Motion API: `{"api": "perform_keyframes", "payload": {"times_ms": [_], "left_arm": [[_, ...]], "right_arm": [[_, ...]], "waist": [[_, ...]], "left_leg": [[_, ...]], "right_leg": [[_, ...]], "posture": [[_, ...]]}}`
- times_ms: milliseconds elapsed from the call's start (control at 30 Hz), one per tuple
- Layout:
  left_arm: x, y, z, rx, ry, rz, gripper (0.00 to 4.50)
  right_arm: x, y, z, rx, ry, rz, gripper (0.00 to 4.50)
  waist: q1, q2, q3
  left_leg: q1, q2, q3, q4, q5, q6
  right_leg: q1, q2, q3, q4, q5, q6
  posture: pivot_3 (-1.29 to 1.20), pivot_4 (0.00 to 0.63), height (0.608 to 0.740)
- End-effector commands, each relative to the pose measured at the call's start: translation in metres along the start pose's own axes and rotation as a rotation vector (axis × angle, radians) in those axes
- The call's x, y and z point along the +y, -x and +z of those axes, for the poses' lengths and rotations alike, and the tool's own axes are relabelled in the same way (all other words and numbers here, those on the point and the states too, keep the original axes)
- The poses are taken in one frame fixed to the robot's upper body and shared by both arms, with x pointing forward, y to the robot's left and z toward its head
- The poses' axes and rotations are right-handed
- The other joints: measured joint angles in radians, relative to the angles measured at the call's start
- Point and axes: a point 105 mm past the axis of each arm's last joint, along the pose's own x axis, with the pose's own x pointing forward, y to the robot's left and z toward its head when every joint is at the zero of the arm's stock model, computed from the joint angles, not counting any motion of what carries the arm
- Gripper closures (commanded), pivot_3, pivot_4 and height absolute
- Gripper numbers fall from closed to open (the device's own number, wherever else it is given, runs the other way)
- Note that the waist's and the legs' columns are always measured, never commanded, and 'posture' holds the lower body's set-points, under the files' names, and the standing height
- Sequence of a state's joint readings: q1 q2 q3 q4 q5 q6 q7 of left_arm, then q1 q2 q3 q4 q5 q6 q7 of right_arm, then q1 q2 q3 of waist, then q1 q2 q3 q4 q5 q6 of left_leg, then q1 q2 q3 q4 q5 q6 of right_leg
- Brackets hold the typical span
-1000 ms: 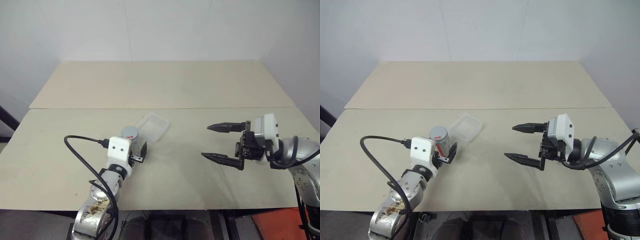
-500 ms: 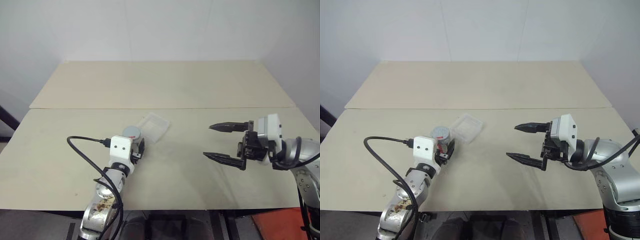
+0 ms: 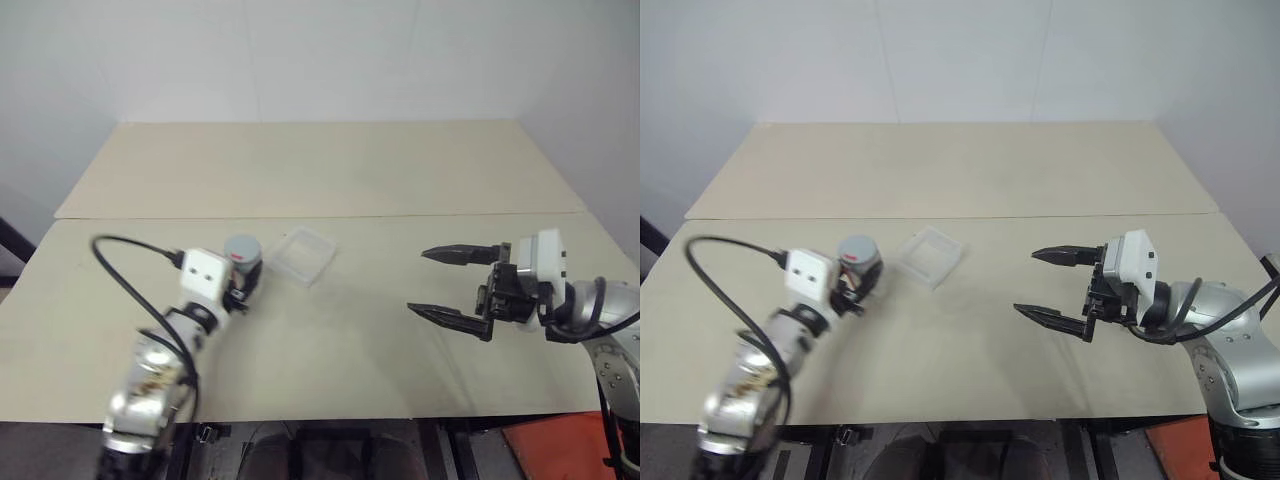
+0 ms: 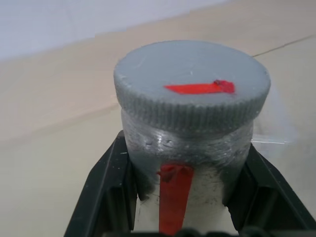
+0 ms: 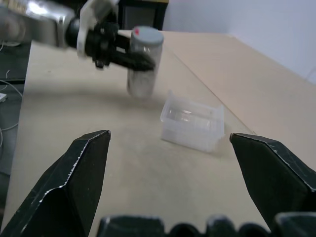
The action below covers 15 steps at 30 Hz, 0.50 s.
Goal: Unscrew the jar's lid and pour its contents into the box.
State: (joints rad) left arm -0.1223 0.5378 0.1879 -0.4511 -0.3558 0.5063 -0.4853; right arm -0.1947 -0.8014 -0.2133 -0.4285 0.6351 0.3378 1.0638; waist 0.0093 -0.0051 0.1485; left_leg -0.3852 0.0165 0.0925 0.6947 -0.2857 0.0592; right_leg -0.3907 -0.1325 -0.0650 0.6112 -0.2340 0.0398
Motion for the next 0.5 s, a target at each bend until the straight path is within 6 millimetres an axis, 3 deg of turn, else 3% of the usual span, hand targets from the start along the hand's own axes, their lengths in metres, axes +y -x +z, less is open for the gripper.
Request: {"api": "perform_keyframes", "payload": {"times_ms": [33,233,500], "left_arm": [[0.004,0.01,0.023,-0.055,0.046,-0.21,2.52],[-0.001,0.01,0.038,-0.081,0.037,-0.505,2.52],[-0.032,-0.027,0.037,-0.11,0.012,-0.75,2.52]], "right_arm": [[-0.002,-0.007,0.017,-0.061,0.037,0.017,0.0],[-0.006,-0.019,0.031,-0.113,0.005,0.051,0.0],[-0.011,-0.057,0.053,-0.159,-0.067,0.098,0.0]], "waist": [[0.001,0.0,0.0],[0.005,0.0,0.0],[0.002,0.0,0.0]], "left_leg": [[0.0,0.0,0.0,0.0,0.0,0.0],[-0.002,-0.001,0.0,0.0,0.001,-0.001],[-0.002,-0.002,0.0,0.0,0.001,-0.002]], "right_leg": [[0.0,0.0,0.0,0.0,0.0,0.0],[0.0,0.001,-0.003,0.0,0.0,0.0],[0.0,0.002,-0.003,0.002,0.0,0.001]], "posture": [[0.0,0.15,0.74],[0.0,0.15,0.74],[0.0,0.15,0.74]]}}
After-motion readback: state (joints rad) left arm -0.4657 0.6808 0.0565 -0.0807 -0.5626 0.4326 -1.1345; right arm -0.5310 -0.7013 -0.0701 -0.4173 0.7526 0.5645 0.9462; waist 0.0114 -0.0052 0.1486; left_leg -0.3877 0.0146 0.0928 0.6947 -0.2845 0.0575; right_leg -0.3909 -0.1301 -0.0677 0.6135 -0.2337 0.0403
